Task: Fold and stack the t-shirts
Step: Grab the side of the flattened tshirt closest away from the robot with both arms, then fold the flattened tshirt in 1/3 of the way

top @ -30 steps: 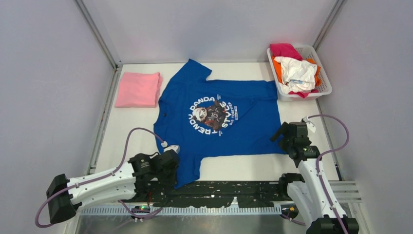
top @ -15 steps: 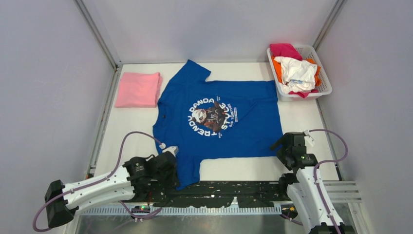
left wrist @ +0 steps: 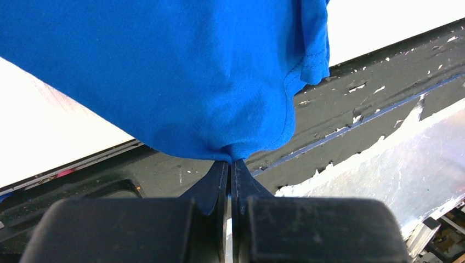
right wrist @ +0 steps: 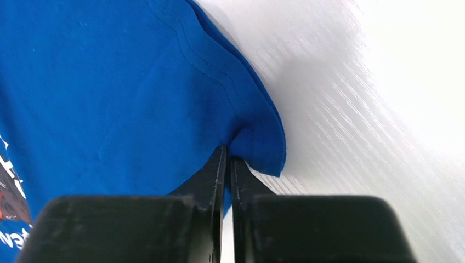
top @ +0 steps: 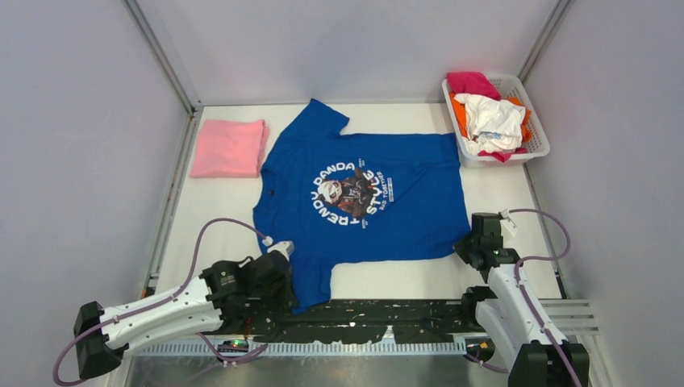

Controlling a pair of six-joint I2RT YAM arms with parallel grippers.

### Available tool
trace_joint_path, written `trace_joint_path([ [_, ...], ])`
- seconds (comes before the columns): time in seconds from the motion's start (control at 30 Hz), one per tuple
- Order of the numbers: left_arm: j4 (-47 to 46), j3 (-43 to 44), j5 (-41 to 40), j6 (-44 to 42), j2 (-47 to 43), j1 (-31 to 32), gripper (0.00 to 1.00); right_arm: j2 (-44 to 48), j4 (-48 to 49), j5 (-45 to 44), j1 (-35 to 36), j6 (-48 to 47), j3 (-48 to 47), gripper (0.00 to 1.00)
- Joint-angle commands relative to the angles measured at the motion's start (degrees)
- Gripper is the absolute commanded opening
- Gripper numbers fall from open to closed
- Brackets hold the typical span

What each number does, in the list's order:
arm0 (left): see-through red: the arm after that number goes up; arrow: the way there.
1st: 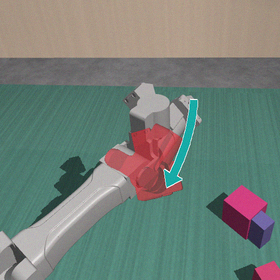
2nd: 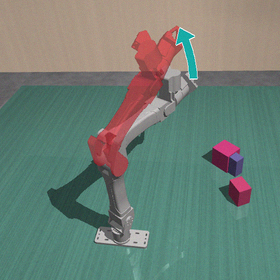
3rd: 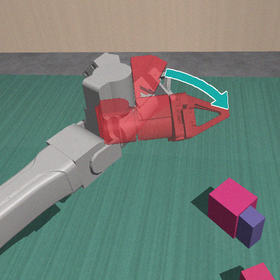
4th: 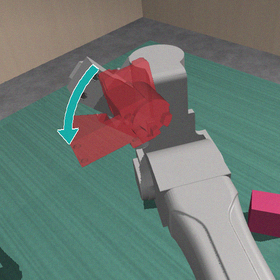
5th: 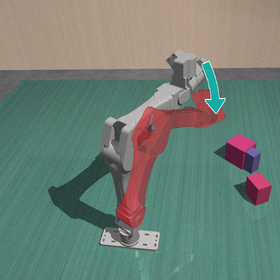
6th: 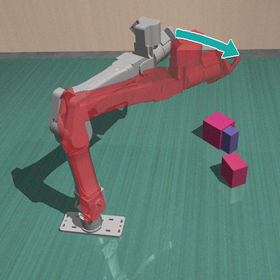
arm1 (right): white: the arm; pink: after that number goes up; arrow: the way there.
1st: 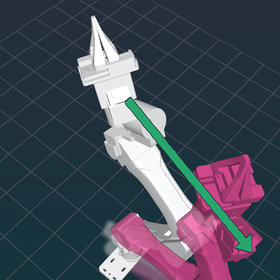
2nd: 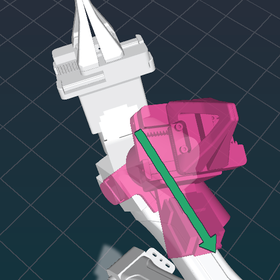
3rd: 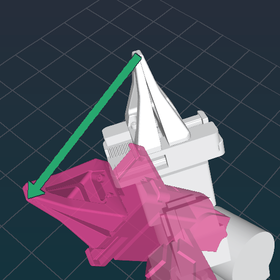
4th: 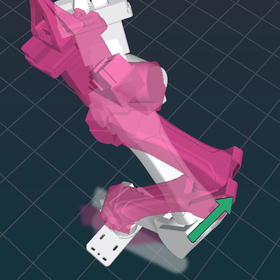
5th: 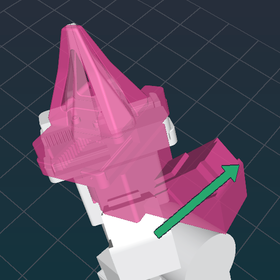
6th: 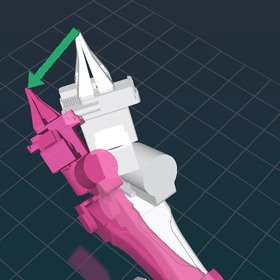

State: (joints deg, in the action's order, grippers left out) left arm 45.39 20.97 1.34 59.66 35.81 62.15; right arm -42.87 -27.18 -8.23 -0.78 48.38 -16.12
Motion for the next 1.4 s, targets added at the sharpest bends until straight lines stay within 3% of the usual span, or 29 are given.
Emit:
trace_joint_path([
  [0.0, 2.22, 1.19, 0.81, 1.48, -1.72, 0.1, 0.0, 2.82, -3.29, -2.18, -0.12, -0.77, -1.43, 0.06],
  [0.37, 7.12, -1.05, 6.8, 6.64, -11.9, 0.16, 0.0, 17.41, -23.02, -4.37, -0.12, -1.15, -8.56, 0.05],
  [0.5, 4.28, -1.34, 7.2, 6.67, -14.53, 0.16, 0.0, 18.95, -24.01, -2.52, -0.1, -1.18, -8.37, 0.05],
  [0.73, -10.34, -2.21, 7.24, 2.74, -11.17, -0.46, 0.0, 17.49, -18.43, -1.18, -0.12, -2.94, -7.53, 0.05],
  [1.03, -22.08, 4.32, 17.81, -9.76, 5.67, -14.59, 0.0, 8.73, -9.18, 2.19, -0.1, -6.24, -8.66, 0.05],
  [1.37, -24.74, 13.01, 17.12, -14.77, 15.21, -29.84, 0.0, -3.23, 1.2, 3.33, -0.15, -6.58, -12.93, 0.05],
])
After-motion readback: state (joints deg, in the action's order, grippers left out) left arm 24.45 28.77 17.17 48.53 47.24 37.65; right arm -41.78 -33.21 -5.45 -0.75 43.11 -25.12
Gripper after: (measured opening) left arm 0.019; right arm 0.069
